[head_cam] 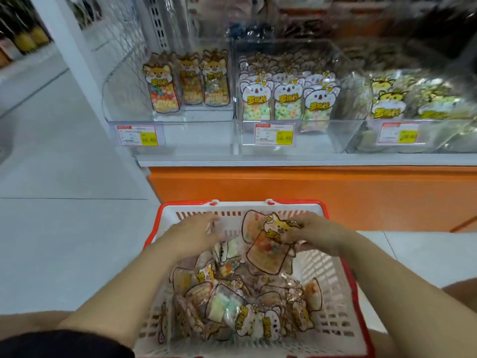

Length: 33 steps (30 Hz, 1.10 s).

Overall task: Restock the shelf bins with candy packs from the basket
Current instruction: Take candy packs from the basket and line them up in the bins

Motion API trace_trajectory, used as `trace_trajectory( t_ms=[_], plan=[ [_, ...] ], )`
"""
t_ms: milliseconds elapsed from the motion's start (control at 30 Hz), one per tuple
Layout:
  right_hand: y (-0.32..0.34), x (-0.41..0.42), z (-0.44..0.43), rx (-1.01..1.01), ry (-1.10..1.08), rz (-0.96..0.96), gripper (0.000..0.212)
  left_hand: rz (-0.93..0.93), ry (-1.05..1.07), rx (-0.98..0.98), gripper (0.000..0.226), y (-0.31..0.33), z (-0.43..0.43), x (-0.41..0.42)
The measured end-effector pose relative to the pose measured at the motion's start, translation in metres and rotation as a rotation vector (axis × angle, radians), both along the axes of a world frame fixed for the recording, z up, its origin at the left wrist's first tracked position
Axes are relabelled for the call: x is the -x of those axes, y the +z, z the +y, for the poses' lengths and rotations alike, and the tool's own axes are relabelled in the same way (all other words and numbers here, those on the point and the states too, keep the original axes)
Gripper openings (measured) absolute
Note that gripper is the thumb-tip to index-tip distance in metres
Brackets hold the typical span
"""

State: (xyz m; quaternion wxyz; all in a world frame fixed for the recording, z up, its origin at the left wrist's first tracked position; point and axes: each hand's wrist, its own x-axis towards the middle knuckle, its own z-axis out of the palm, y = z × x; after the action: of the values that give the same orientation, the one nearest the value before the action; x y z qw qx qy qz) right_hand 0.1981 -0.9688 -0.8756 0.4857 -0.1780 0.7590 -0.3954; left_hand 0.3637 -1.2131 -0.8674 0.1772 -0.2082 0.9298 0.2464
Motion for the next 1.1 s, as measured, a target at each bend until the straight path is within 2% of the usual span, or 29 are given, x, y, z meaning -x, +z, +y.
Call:
trace_trajectory(
  t_ms=[67,100,167,233,300,400,533,600,633,700,733,833,900,967,1033,1100],
  plan=[
    [0.033,-0.008,-0.006,0.044,0.134,0.035,0.012,0.165,0.115,-0.305,0.055,0.018,0.010,0.000],
    [0.049,-0.013,-0.008,0.066,0.191,0.041,0.008,0.188,0.195,-0.478,0.057,0.023,0.013,-0.002],
    [0.077,-0.024,-0.009,0.114,0.280,0.063,0.007,0.137,0.327,-0.842,0.069,0.030,0.016,-0.009],
    [0.098,-0.033,-0.006,0.147,0.320,0.106,0.009,0.067,0.371,-1.198,0.080,0.036,0.019,-0.017],
    [0.110,-0.041,-0.003,0.188,0.312,0.151,0.012,0.066,0.450,-1.422,0.087,0.042,0.022,-0.025],
    [0.112,-0.050,-0.002,0.318,0.140,0.197,0.016,0.111,0.467,-1.633,0.091,0.051,0.030,-0.030],
    [0.098,-0.048,-0.006,0.411,-0.110,0.147,0.026,0.140,0.350,-1.578,0.083,0.051,0.039,-0.029],
    [0.091,-0.047,-0.010,0.440,-0.198,0.123,0.012,0.183,0.432,-1.454,0.073,0.053,0.044,-0.024],
    [0.088,-0.048,-0.013,0.443,-0.237,0.128,0.013,0.194,0.486,-1.406,0.068,0.056,0.048,-0.022],
    [0.084,-0.048,-0.018,0.446,-0.327,0.144,0.031,0.233,0.568,-1.388,0.056,0.055,0.053,-0.018],
    [0.085,-0.047,-0.019,0.464,-0.374,0.160,0.030,0.253,0.601,-1.386,0.052,0.054,0.055,-0.017],
    [0.091,-0.029,-0.012,0.536,-0.614,0.227,0.008,0.347,0.719,-1.396,0.043,0.052,0.048,-0.014],
    [0.091,-0.013,-0.004,0.590,-0.778,0.222,0.010,0.434,0.809,-1.401,0.039,0.050,0.039,-0.014],
    [0.091,-0.008,-0.001,0.612,-0.859,0.151,0.012,0.488,0.864,-1.415,0.038,0.050,0.033,-0.014],
    [0.088,-0.018,-0.007,0.640,-0.870,0.000,0.009,0.537,0.898,-1.422,0.034,0.050,0.033,-0.014],
    [0.080,-0.039,-0.019,0.650,-0.859,-0.175,0.020,0.572,0.873,-1.413,0.029,0.052,0.041,-0.013]
  ],
)
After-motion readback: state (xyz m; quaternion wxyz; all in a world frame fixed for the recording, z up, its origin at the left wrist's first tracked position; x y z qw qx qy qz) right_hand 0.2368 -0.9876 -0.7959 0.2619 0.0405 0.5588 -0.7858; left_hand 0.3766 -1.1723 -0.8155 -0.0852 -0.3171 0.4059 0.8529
